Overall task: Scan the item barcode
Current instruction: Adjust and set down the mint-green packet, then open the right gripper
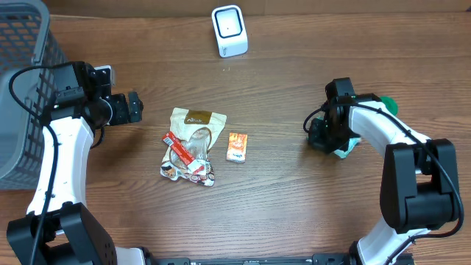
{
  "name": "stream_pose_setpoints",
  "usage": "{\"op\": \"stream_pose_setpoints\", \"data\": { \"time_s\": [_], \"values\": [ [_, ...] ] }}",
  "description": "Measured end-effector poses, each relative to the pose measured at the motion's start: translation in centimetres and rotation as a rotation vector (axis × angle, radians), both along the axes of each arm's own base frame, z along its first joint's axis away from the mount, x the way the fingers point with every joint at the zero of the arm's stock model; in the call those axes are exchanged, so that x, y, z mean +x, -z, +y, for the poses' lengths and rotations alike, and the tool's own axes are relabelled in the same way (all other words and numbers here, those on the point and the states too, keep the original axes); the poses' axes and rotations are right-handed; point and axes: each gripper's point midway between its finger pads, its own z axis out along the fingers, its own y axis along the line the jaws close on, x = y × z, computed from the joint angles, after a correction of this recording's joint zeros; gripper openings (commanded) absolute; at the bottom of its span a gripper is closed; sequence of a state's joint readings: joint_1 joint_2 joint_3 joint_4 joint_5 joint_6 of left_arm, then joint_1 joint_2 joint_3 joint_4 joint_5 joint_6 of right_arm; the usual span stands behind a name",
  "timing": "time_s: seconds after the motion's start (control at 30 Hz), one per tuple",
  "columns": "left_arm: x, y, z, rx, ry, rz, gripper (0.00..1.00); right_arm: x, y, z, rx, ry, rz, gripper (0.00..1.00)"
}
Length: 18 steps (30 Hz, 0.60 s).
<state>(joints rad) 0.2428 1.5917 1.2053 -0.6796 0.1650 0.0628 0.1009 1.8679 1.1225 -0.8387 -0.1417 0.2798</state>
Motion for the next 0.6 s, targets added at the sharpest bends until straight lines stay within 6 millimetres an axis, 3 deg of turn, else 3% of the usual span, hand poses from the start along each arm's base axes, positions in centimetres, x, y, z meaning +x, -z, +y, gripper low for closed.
{"op": "stream_pose_setpoints", "data": {
  "time_s": [0.13, 0.6],
  "values": [
    [0.0, 0.0, 0.0, 0.0, 0.0, 0.0, 0.99, 1.2, 0.0, -0.8, -0.047, 0.007, -0.05, 0.04],
    [0.0, 0.0, 0.0, 0.0, 0.0, 0.0, 1.0, 1.4, -0.2, -5.5, -0.337, 0.038, -0.072, 0.07]
  ]
}}
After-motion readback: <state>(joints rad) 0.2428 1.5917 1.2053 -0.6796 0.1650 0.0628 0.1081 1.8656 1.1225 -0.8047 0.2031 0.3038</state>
